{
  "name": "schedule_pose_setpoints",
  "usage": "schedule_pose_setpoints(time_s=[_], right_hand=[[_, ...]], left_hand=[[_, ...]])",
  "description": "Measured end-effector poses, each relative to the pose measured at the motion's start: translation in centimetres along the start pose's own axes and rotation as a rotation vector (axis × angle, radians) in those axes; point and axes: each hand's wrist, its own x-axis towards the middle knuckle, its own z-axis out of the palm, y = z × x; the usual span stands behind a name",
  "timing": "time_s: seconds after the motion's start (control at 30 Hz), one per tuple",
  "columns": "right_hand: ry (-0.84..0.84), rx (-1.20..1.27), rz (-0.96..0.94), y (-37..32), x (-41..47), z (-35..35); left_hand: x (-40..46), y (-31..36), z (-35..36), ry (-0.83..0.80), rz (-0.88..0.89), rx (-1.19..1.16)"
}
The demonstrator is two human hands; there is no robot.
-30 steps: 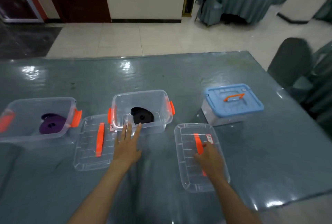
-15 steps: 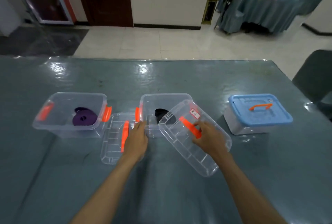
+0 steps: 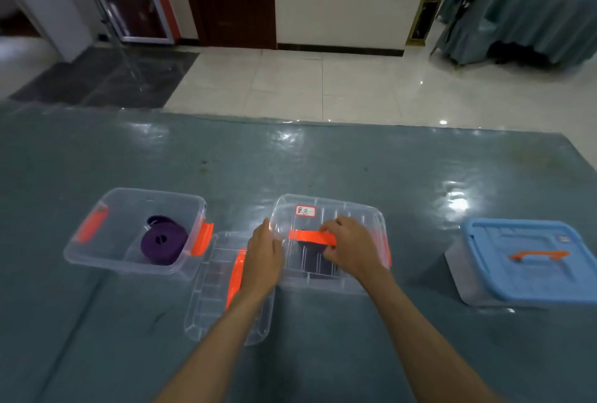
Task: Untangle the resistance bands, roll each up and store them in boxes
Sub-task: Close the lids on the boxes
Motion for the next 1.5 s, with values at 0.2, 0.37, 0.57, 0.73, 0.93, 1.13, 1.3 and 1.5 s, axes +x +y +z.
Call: schedule_pose_setpoints(time_s=[0.2, 0.37, 0.57, 0.73, 0.93, 1.13, 1.3, 1.5], right_hand=[[0.052, 0.199, -0.081, 2.8, 0.2, 2.7], [0.343, 0.003, 0.065, 5.7, -2.8, 3.6], [0.198, 0.755, 0.727, 7.6, -4.4, 3.9], [0.569, 0.793, 0.783, 5.8, -4.7, 3.7], [0.635, 0.633, 0.765, 5.0, -4.7, 3.3], [0.624, 0.379, 0.604, 4.4, -4.5, 3.2], [0.524, 0.319, 0.576, 4.2, -4.8, 2.2], [0.271, 0.073, 0.407, 2.4, -6.7, 0.1]], left_hand=[[0.1, -2.1, 1.4, 0.03, -0.009, 0.0], [0.4, -3.1, 2.1, 0.047, -0.187, -0.128], [0.4, -3.6, 2.5, 0.009, -0.429, -0.384], [-0.6, -2.4, 2.5, 0.206, -0.333, -0.384], [-1.4, -0.6, 2.3, 0.263, -0.241, -0.34], [-1.5, -0.2, 2.0, 0.26, -0.134, -0.201], [-1.5, -0.3, 1.5, 0.183, -0.116, -0.032], [-2.3, -0.9, -2.1, -0.076, 0.101, 0.571]])
